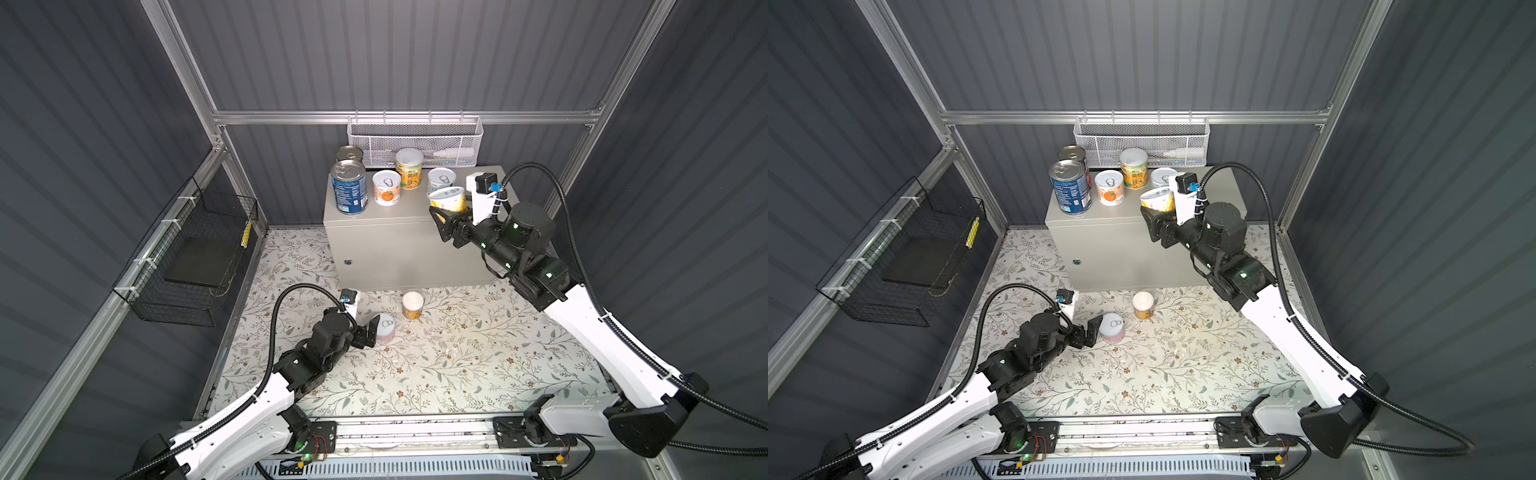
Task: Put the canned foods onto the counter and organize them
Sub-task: 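Raise the yellow-bodied can with the right gripper over the cabinet top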
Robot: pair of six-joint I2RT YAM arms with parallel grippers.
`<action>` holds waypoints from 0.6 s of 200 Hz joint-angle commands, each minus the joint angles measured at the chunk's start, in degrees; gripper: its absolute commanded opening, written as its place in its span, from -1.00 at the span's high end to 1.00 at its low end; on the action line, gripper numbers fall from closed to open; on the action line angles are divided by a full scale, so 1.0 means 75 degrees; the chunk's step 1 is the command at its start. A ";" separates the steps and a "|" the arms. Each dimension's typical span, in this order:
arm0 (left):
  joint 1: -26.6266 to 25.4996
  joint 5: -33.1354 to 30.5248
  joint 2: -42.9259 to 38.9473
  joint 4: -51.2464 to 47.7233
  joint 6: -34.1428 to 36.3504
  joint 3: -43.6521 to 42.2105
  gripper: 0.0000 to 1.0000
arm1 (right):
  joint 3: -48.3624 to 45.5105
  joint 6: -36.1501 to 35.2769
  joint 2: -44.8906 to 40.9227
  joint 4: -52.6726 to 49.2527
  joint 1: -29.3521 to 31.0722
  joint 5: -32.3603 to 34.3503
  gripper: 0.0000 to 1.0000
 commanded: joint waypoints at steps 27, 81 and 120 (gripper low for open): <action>0.0036 -0.0235 -0.0161 0.0219 0.0097 -0.0201 -0.99 | -0.0012 -0.0099 0.0579 0.2099 -0.0086 0.0844 -0.53; 0.0035 -0.0359 -0.0301 0.0227 0.0154 -0.0339 -0.99 | 0.0229 0.0083 0.1380 0.2526 -0.0392 0.0939 -0.53; 0.0038 -0.0421 -0.0083 0.0263 0.0130 -0.0369 -0.99 | 0.0872 -0.0204 0.1961 0.2177 -0.0591 0.0844 -0.54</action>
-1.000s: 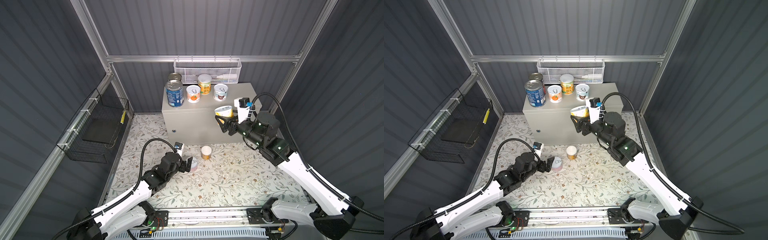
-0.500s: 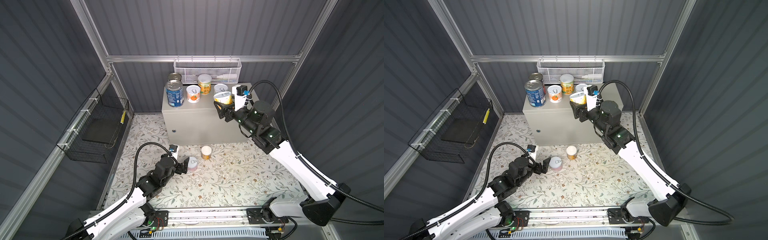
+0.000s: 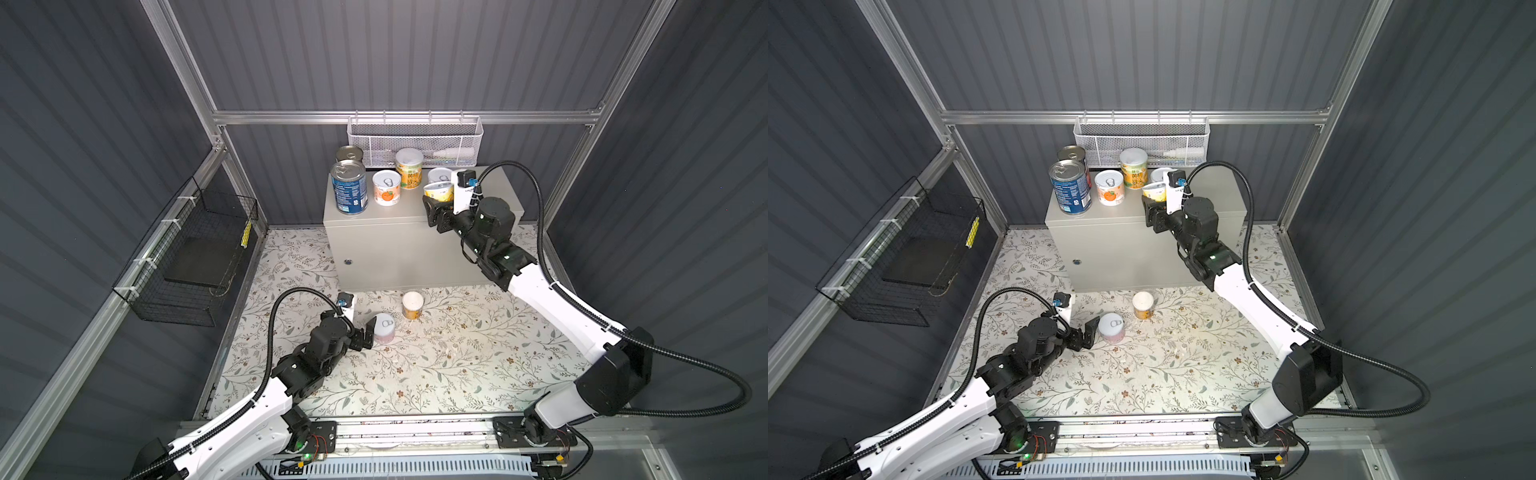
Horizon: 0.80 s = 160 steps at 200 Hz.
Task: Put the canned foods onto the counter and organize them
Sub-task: 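Raise the yellow-bodied can with the right gripper over the cabinet top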
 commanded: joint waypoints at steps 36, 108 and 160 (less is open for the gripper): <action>0.0035 -0.0008 0.0318 0.0130 0.0097 0.0066 -0.99 | 0.1128 -0.0088 0.0529 0.0438 -0.0260 -0.0208 -0.55; 0.0040 0.0114 0.0247 0.0096 -0.0010 0.0019 -0.99 | 0.1210 0.0128 0.1123 0.0595 -0.0259 0.0118 -0.69; 0.0044 0.0060 0.0587 -0.0011 -0.0011 0.0157 -1.00 | 0.1035 0.0188 0.1220 0.0597 -0.0264 0.0195 -0.96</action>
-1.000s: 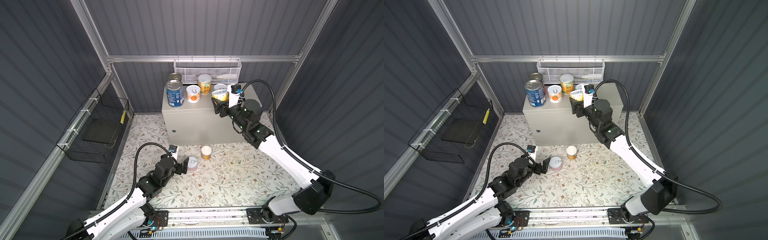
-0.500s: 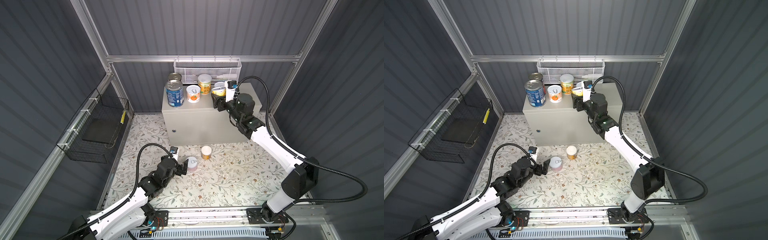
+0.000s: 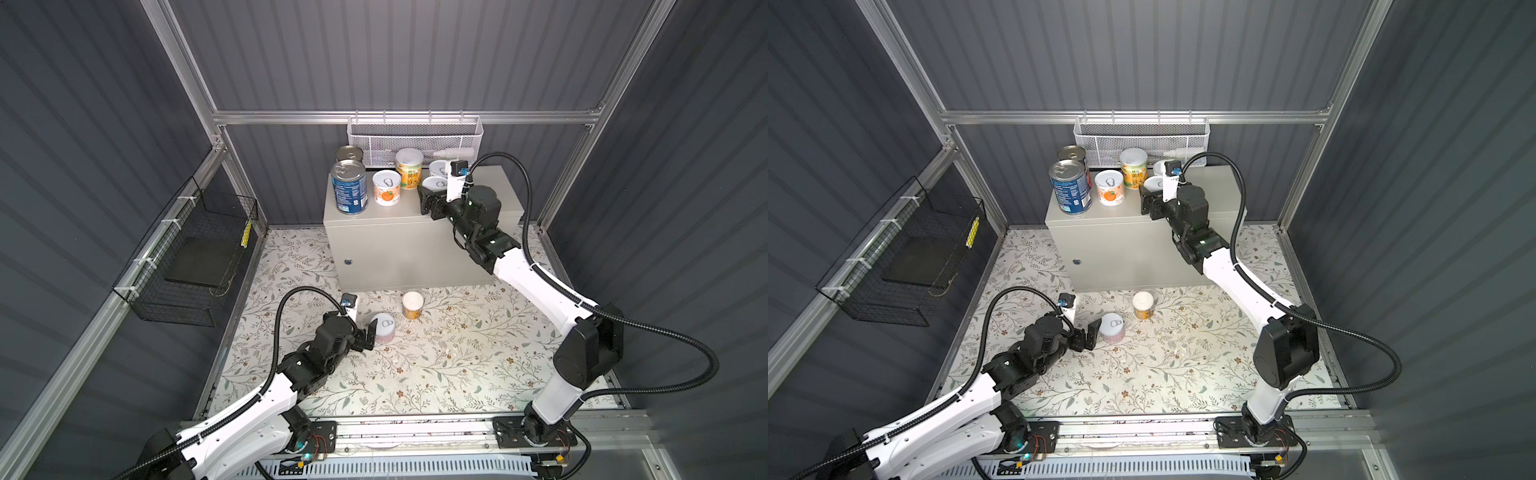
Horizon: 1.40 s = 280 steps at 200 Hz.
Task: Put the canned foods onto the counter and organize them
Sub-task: 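Raise the yellow-bodied can with the right gripper over the cabinet top, then lower the can beside the pale green-blue can and open the right gripper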
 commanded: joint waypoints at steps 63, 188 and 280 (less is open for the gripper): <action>0.0043 -0.0189 0.0291 -0.0175 -0.0028 0.0235 -0.99 | -0.0280 -0.0006 -0.0321 0.0099 -0.0019 0.0131 -0.98; 0.0040 -0.0178 0.0528 -0.0371 0.0064 0.0394 -0.99 | -0.1240 0.0069 -0.1706 -0.0134 -0.0022 0.0167 -0.98; 0.0014 0.0649 0.2023 -0.1138 0.0298 0.1497 -0.99 | -0.4366 0.1059 -0.6279 -0.2926 -0.0015 0.0746 -0.98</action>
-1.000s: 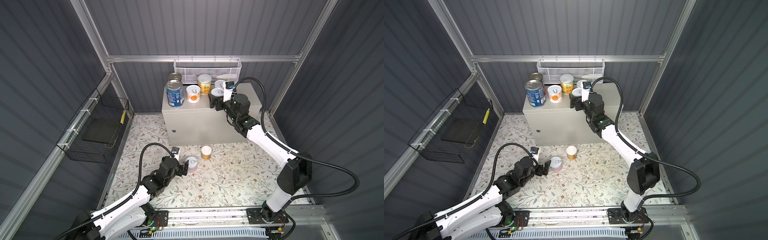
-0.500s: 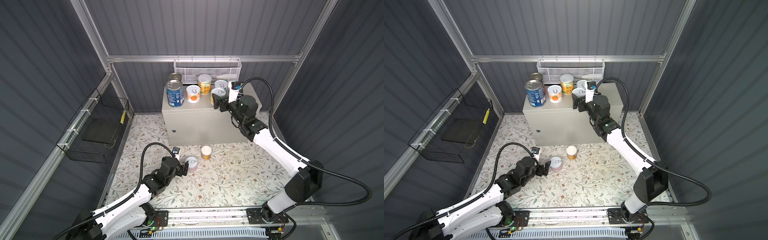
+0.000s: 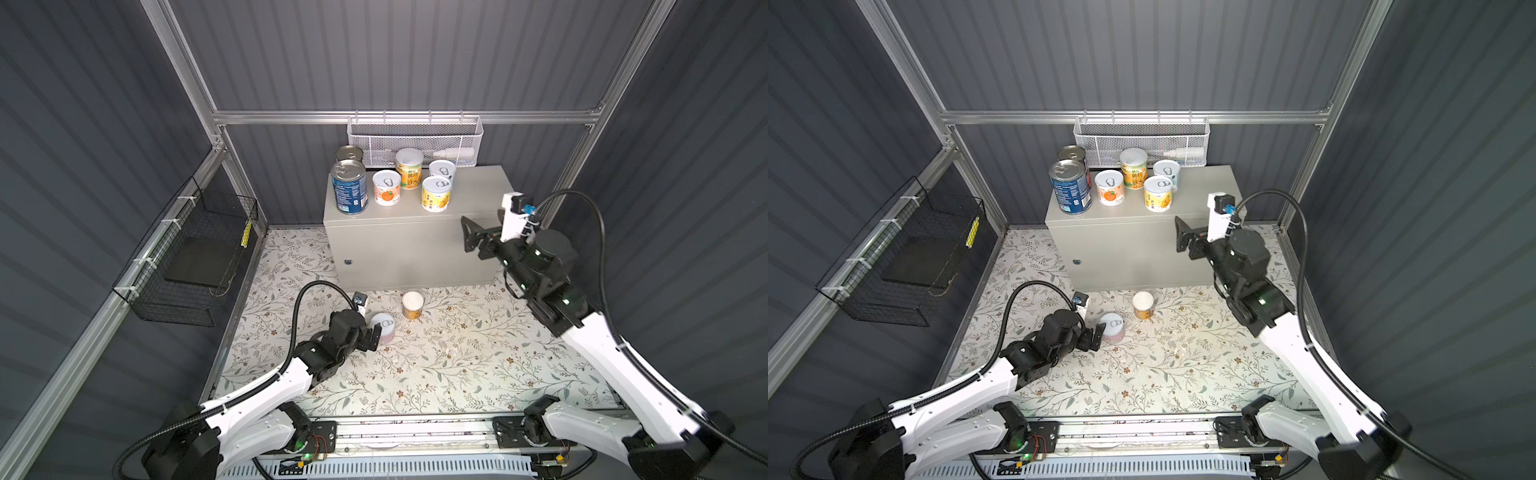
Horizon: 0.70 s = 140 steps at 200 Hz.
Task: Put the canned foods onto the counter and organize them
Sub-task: 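Lower the can beside the pale green-blue can and open the right gripper, then withdraw the right gripper down while the left gripper moves over the pink can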
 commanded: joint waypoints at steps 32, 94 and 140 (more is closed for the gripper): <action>0.0012 0.0947 0.0984 -0.1517 -0.0302 0.1688 -0.99 | -0.1683 0.1493 -0.2221 -0.2212 -0.0015 -0.0606 -0.98; 0.0012 0.1533 0.2071 -0.3113 -0.1229 0.2610 -0.99 | -0.2097 0.2254 -0.2335 -0.3873 -0.0012 -0.1431 -0.98; 0.0012 0.1190 0.2116 -0.3278 -0.1383 0.2611 -0.99 | -0.3186 0.2627 -0.3205 -0.3634 -0.0018 -0.1488 -0.98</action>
